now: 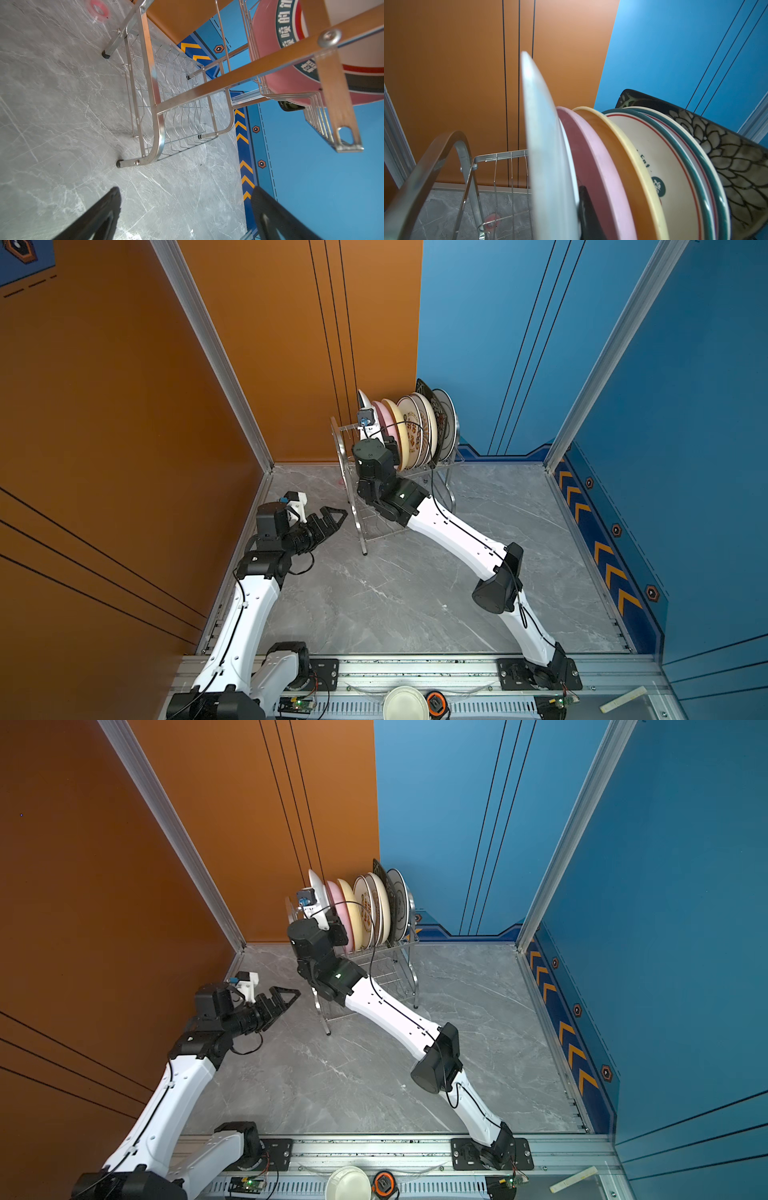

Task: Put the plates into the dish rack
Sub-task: 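Lower the white plate into the rack slot beside the pink plate with the right gripper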

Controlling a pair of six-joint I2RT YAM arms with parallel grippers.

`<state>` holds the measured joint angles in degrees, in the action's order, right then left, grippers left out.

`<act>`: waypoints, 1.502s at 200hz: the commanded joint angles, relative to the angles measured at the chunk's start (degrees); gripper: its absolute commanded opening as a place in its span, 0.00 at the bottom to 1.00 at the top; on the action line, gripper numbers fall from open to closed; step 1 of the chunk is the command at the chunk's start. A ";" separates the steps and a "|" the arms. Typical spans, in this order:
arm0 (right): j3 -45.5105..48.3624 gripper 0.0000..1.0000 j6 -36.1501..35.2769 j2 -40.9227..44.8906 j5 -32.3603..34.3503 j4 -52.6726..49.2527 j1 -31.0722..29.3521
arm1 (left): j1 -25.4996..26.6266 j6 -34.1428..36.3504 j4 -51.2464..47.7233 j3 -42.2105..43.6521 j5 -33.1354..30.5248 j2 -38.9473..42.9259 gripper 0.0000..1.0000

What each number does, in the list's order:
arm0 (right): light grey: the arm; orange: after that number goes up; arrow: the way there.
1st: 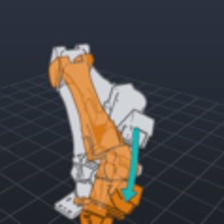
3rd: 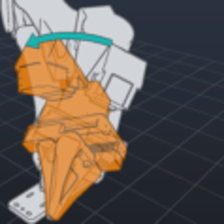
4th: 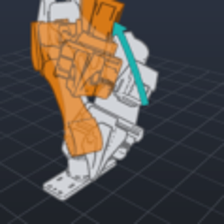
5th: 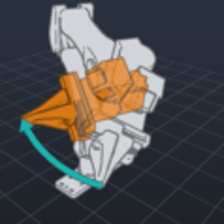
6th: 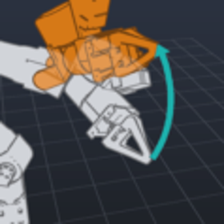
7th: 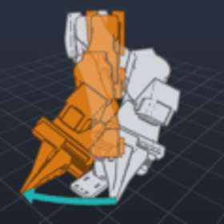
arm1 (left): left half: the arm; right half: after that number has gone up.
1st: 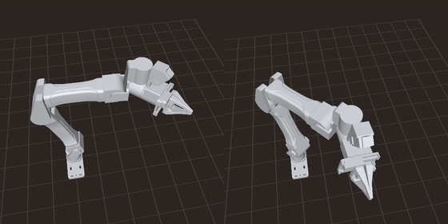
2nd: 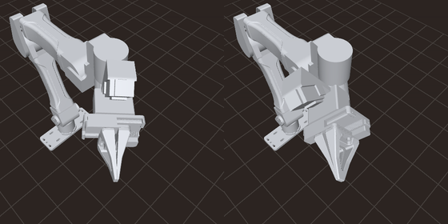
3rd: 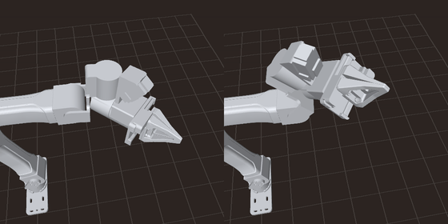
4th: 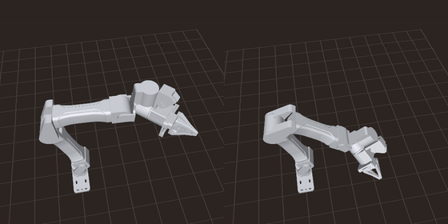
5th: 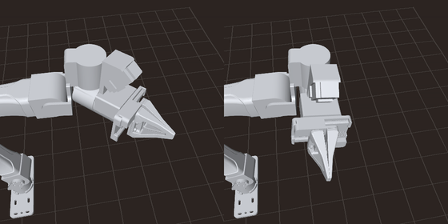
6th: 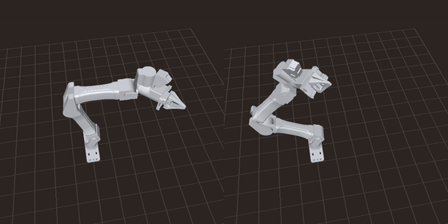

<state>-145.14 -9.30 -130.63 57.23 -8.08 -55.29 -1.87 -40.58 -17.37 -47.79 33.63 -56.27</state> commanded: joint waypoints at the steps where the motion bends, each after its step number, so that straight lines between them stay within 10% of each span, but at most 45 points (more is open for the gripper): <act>1: -2.19 0.00 3.00 -0.61 -0.63 -0.42 0.92 | -0.52 -0.64 0.45 0.90 0.39 0.94 0.98; 109: -2.21 0.00 8.87 -2.00 -3.88 -6.04 2.46 | -1.28 -0.56 0.21 0.95 0.30 0.85 0.98; 300: 1.47 0.50 7.17 4.73 -3.00 -9.28 -0.27 | -1.82 -0.61 -0.12 -0.02 -0.18 1.51 0.98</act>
<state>-145.10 -1.89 -131.35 52.73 -16.14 -54.94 -3.11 -41.43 -17.39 -47.77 33.61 -55.96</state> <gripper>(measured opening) 0.485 0.982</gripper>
